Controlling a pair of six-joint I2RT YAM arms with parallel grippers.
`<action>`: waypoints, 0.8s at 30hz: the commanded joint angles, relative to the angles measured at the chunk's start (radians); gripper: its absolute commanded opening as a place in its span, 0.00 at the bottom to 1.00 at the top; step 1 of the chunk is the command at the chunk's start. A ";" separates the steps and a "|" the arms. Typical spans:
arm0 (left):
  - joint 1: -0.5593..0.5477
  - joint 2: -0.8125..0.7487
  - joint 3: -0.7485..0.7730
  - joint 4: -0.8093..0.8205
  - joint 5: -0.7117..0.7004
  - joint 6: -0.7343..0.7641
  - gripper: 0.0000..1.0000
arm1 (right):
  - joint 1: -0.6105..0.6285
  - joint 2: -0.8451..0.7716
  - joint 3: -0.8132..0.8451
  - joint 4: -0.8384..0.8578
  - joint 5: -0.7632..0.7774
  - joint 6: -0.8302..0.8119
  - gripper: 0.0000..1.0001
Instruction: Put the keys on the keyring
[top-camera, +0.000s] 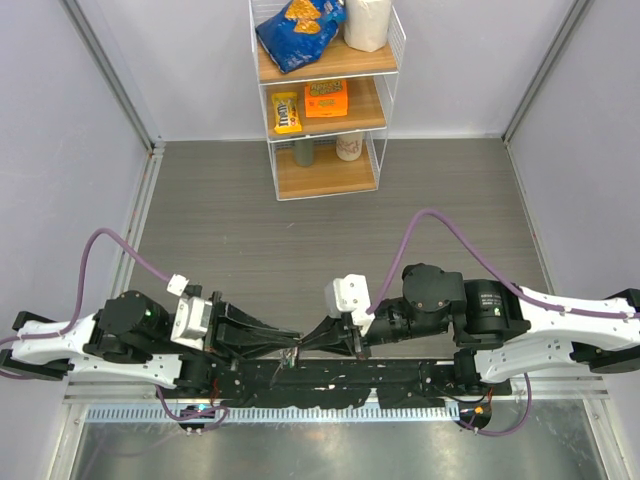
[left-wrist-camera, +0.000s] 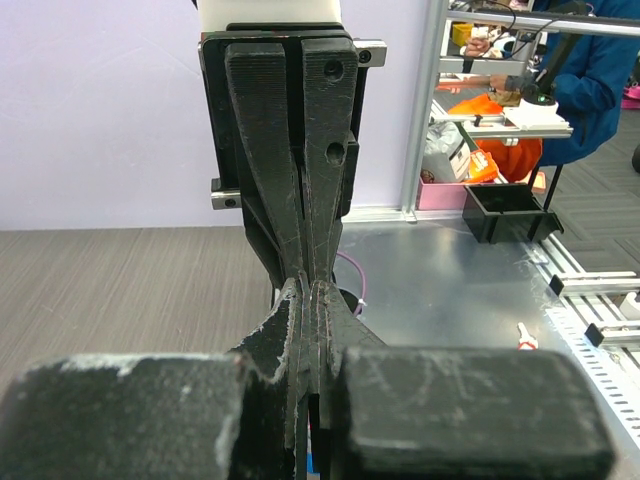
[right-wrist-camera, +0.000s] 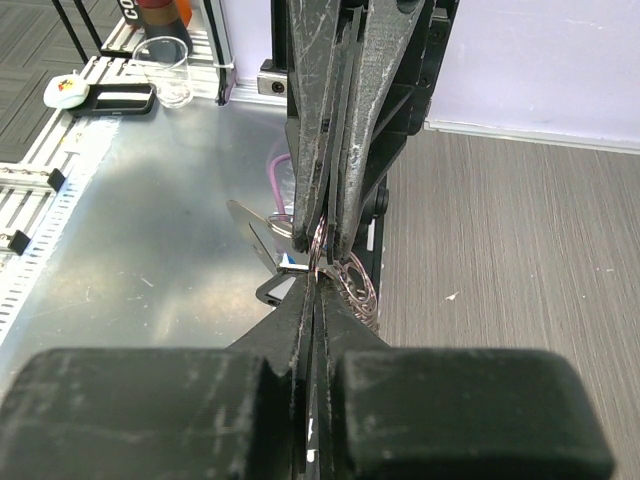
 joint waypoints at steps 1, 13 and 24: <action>-0.001 -0.008 0.006 0.129 -0.009 0.008 0.00 | 0.000 -0.017 -0.008 0.049 -0.011 0.008 0.05; -0.001 -0.006 0.003 0.124 -0.027 0.013 0.00 | 0.000 -0.108 -0.022 0.029 0.121 0.005 0.44; -0.001 0.037 0.024 0.115 -0.234 0.022 0.00 | 0.000 -0.196 -0.095 -0.008 0.238 0.011 0.63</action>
